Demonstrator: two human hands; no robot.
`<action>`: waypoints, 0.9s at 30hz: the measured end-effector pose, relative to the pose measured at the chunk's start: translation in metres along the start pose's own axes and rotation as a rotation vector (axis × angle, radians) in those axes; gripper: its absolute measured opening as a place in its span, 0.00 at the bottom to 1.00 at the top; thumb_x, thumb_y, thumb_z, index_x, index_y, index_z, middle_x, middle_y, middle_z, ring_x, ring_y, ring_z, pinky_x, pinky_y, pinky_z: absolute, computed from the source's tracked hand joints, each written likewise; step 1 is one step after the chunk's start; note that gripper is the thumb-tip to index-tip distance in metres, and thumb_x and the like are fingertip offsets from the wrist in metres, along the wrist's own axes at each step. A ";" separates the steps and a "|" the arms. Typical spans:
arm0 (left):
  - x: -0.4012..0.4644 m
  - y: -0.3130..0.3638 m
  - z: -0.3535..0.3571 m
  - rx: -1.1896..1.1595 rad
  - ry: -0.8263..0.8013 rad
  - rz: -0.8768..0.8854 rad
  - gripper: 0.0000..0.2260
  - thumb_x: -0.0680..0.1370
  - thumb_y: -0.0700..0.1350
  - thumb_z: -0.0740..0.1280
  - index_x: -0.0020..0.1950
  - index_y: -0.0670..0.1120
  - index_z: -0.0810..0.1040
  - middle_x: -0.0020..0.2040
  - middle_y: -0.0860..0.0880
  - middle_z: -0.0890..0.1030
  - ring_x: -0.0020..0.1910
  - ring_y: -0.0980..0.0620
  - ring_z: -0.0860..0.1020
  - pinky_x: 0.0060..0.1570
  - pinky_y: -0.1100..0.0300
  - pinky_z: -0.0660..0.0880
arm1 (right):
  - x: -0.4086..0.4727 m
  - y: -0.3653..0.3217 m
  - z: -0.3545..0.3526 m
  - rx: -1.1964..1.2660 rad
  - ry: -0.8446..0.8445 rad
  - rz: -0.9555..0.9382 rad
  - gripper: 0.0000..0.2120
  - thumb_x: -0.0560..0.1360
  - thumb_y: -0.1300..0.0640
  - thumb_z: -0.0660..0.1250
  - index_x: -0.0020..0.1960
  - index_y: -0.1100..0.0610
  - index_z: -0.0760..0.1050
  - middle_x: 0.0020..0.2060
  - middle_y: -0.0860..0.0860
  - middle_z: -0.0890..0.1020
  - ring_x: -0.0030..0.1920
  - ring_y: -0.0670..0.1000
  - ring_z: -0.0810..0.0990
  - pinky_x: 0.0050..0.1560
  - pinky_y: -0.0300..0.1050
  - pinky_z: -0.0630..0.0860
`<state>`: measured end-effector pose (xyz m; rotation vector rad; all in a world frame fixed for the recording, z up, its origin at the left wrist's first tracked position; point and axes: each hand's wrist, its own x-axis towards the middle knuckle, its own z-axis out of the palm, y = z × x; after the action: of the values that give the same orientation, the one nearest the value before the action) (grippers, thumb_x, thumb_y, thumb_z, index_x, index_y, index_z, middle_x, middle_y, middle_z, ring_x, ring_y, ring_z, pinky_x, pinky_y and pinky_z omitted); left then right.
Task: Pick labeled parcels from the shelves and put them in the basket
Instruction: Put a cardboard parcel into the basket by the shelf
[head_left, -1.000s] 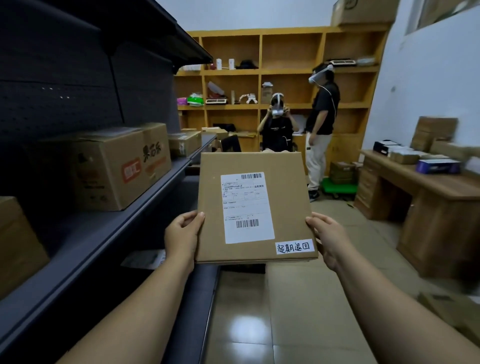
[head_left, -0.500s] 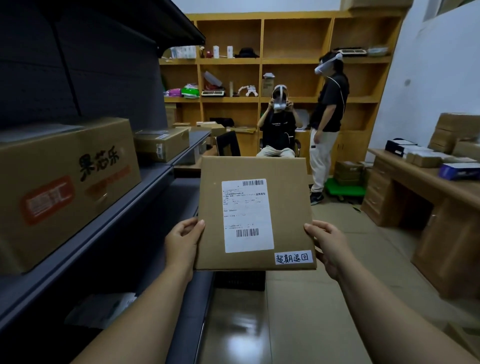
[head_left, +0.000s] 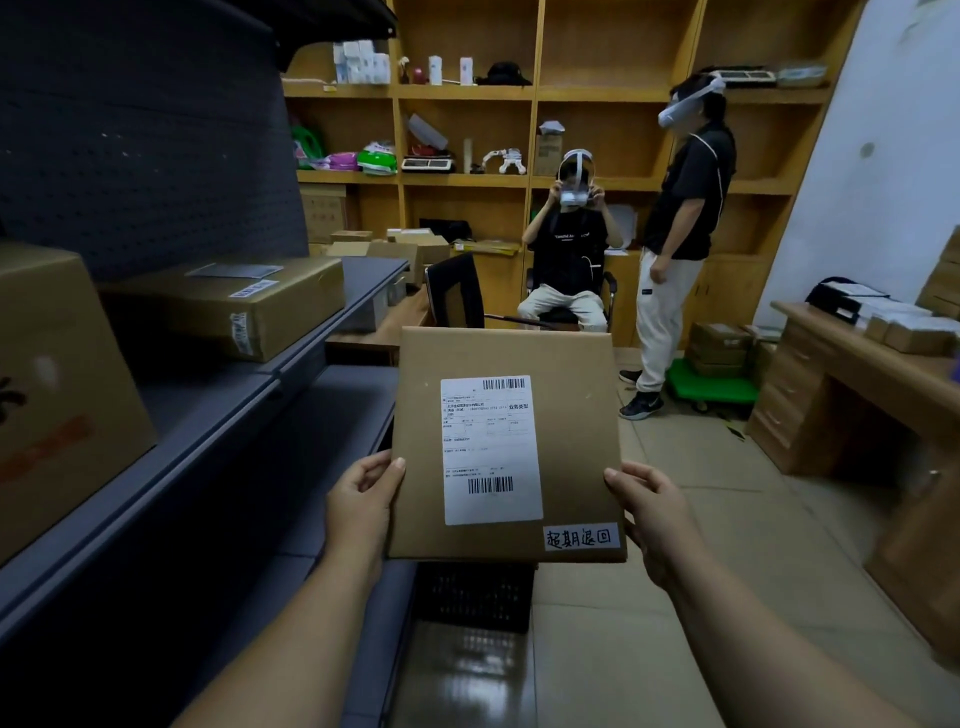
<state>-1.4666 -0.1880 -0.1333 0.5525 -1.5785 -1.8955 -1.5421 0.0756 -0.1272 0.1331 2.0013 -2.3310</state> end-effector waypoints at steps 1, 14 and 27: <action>0.012 -0.004 0.005 0.002 0.000 -0.004 0.06 0.75 0.39 0.69 0.52 0.44 0.79 0.40 0.52 0.80 0.36 0.58 0.77 0.29 0.74 0.73 | 0.012 0.001 0.003 0.002 0.003 0.002 0.11 0.75 0.59 0.68 0.56 0.56 0.72 0.48 0.54 0.80 0.44 0.52 0.81 0.37 0.45 0.78; 0.213 -0.060 0.072 0.047 -0.032 -0.083 0.07 0.75 0.40 0.69 0.53 0.44 0.79 0.43 0.50 0.82 0.38 0.57 0.78 0.35 0.67 0.74 | 0.213 0.025 0.081 0.004 0.061 0.046 0.12 0.74 0.58 0.69 0.56 0.55 0.72 0.48 0.51 0.80 0.45 0.48 0.80 0.38 0.42 0.76; 0.376 -0.134 0.124 0.162 -0.058 -0.192 0.04 0.74 0.44 0.71 0.48 0.50 0.80 0.44 0.52 0.83 0.42 0.56 0.80 0.40 0.62 0.74 | 0.378 0.059 0.133 -0.042 0.141 0.128 0.07 0.73 0.57 0.70 0.49 0.52 0.75 0.45 0.50 0.81 0.43 0.48 0.81 0.35 0.42 0.75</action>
<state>-1.8473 -0.3396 -0.2154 0.7487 -1.7826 -1.9481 -1.9143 -0.0624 -0.2063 0.4212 2.0347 -2.2575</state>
